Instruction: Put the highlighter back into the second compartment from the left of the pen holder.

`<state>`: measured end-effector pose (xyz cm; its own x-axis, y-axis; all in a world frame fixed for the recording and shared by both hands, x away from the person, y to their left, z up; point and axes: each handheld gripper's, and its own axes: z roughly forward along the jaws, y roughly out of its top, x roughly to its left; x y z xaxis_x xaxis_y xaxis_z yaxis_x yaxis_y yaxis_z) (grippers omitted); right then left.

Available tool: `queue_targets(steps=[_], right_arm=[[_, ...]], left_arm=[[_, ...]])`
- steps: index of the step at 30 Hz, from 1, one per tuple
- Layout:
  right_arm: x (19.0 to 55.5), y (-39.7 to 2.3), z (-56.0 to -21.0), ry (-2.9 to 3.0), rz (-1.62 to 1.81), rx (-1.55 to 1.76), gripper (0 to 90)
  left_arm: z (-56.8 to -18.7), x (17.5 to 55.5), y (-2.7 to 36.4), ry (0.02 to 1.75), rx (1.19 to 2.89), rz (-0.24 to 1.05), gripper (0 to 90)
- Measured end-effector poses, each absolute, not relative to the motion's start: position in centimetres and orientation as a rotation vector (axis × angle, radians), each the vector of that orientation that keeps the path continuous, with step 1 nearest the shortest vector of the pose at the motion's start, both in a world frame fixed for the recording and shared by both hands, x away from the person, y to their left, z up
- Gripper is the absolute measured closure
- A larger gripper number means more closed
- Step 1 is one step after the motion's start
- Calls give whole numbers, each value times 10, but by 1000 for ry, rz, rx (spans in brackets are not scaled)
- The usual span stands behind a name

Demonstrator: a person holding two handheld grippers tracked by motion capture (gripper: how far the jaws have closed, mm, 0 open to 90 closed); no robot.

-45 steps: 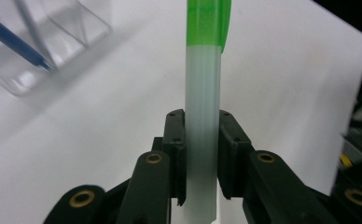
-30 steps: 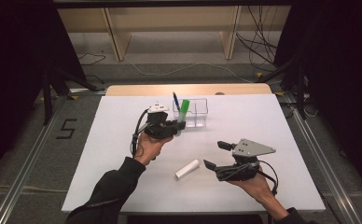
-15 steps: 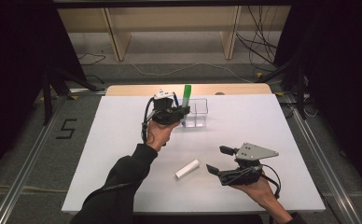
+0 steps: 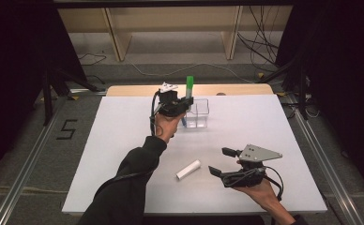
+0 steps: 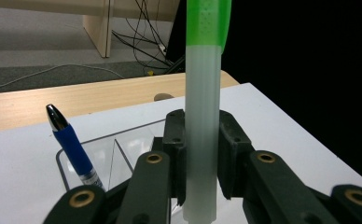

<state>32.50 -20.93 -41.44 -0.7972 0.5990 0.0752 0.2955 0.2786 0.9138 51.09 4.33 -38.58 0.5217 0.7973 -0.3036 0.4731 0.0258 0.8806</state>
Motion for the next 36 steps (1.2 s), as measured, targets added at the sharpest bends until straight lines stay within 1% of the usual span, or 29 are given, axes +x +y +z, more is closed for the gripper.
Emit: queue_targets(steps=[18, 36], right_arm=[[324, -207, -416, 2287, 1522, 786, 208], [323, -207, -415, 2282, 1535, 775, 206]], left_arm=[[-401, 529, 33, 1152, 1608, 389, 760], [-409, 538, 24, 1182, 1615, 420, 759]])
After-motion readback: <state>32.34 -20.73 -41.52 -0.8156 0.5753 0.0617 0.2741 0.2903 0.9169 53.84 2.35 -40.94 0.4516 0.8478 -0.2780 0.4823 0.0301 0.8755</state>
